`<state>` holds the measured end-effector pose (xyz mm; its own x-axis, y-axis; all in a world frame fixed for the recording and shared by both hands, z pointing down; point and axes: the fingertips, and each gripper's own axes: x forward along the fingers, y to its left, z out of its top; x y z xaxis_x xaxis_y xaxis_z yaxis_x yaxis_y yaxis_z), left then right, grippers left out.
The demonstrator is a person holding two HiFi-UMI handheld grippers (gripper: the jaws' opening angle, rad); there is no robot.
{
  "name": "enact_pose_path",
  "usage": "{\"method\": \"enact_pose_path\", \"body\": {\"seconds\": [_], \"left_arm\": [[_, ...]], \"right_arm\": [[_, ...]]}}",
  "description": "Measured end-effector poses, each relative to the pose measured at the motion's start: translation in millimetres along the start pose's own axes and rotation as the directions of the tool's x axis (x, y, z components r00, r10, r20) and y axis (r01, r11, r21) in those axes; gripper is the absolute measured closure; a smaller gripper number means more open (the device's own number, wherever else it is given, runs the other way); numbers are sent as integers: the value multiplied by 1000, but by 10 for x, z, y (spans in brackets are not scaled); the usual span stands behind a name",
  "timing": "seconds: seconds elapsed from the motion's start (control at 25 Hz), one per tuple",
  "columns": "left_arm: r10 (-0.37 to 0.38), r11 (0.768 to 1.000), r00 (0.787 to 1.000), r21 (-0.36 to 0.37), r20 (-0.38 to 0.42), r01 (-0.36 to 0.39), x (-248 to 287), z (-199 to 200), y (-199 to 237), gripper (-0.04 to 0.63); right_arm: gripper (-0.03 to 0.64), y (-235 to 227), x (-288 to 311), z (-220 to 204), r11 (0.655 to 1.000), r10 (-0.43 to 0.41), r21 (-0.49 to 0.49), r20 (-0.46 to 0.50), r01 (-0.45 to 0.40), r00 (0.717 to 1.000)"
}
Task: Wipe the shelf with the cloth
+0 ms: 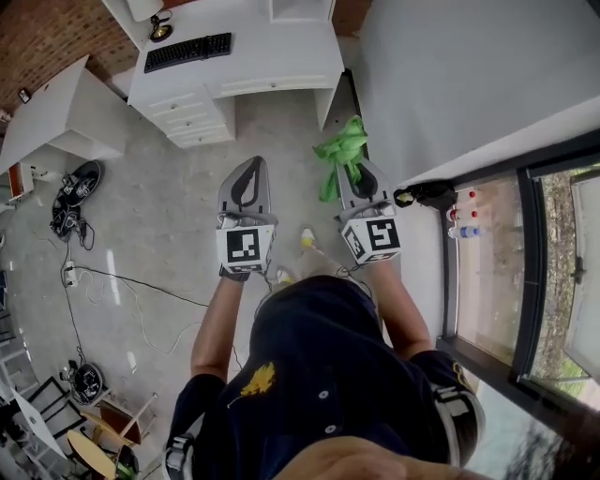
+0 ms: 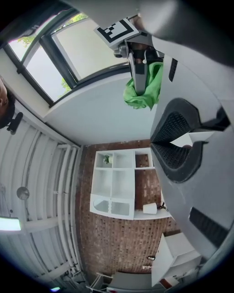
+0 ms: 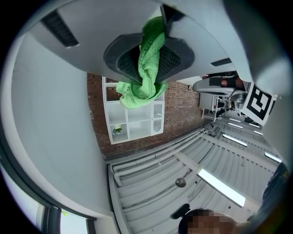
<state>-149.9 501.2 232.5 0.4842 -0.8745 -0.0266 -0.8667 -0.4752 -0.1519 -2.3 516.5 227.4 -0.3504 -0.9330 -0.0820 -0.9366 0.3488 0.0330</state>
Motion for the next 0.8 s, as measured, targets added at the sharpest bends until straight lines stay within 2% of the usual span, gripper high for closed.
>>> {"method": "enact_pose_path", "body": {"seconds": [0.32,0.56,0.8], "left_arm": [[54,997,998,57,-29,-53,871,76,358,577],[78,995,996,74,-49,-74,1509,65,315,577],[66,994,996,94,-65,-60,1979,19,225,577]], "right_arm": [[571,-484,900,-41,997,30,66,30,-32,999],[569,-947,1248,-243,995,65,84,-23,-63,998],[569,-1383,1462,-534,990,53,132,-70,-44,996]]}}
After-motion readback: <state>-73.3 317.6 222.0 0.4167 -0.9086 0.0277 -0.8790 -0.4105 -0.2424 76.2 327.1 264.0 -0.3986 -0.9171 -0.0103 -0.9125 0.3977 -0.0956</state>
